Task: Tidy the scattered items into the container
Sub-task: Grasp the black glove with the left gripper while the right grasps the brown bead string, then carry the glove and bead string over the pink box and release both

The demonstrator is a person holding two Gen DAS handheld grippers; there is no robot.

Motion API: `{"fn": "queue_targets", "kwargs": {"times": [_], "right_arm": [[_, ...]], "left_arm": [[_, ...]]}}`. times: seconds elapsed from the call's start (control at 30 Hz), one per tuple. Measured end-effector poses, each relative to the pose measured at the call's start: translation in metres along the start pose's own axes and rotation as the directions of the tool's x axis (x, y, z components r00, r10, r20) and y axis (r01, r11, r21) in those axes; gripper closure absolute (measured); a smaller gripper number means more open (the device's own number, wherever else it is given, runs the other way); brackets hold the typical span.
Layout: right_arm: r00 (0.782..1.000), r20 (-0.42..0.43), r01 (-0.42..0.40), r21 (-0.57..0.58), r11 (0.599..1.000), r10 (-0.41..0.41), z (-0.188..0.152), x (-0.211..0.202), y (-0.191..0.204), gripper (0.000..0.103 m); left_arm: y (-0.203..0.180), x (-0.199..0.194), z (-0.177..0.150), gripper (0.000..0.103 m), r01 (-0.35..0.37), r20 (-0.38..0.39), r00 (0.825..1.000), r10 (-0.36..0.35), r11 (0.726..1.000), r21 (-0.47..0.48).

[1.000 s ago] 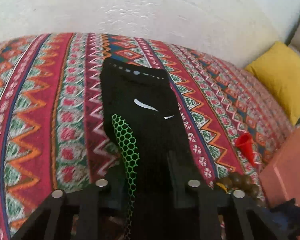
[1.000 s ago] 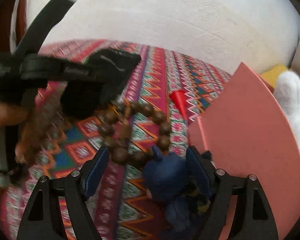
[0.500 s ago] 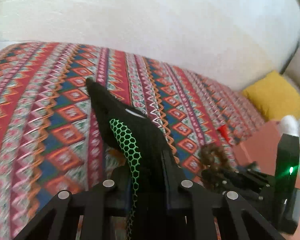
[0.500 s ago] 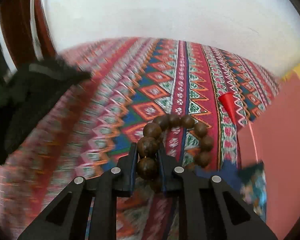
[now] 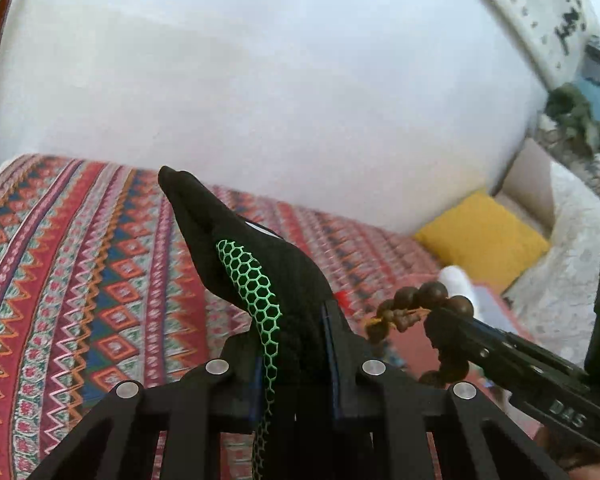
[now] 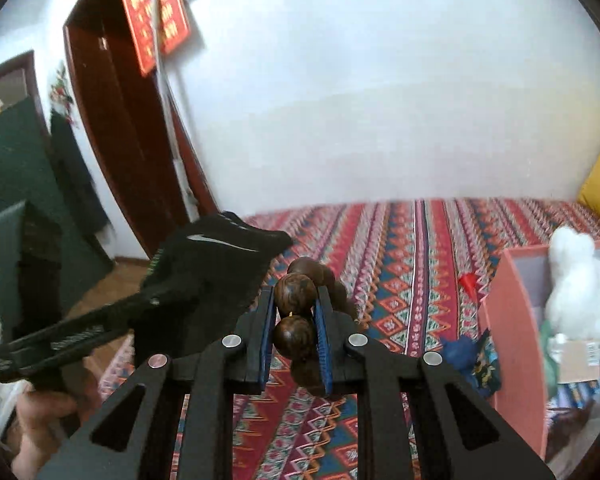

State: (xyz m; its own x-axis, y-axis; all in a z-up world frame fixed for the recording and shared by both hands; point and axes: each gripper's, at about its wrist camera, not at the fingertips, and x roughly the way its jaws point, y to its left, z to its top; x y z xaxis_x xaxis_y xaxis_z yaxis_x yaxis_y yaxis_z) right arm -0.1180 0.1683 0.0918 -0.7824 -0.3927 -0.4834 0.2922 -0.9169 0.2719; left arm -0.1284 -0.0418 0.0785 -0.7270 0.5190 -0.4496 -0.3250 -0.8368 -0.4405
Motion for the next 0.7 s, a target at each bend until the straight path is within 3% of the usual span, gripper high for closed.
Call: {"fn": "queue_targets", "kwargs": {"times": [0.2,0.37,0.7], "right_arm": [[0.995,0.096,0.007,0.006,1.000,-0.008,0.009,-0.080,0.003,0.083],[0.984,0.167,0.059,0.049,0.997,-0.066,0.012,-0.136,-0.019,0.083],[0.931,0.286,0.170,0.206,0.964,-0.225,0.012,-0.222,-0.101,0.083]], "left_arm": [[-0.053,-0.015,0.014,0.085,0.064,0.028,0.997,-0.066,0.995,0.075],[-0.107,-0.010,0.017,0.085,0.126,0.013,0.992,-0.129,0.982,0.143],[-0.236,0.044,0.010,0.085,0.252,-0.093,0.968,-0.235,0.928,0.276]]}}
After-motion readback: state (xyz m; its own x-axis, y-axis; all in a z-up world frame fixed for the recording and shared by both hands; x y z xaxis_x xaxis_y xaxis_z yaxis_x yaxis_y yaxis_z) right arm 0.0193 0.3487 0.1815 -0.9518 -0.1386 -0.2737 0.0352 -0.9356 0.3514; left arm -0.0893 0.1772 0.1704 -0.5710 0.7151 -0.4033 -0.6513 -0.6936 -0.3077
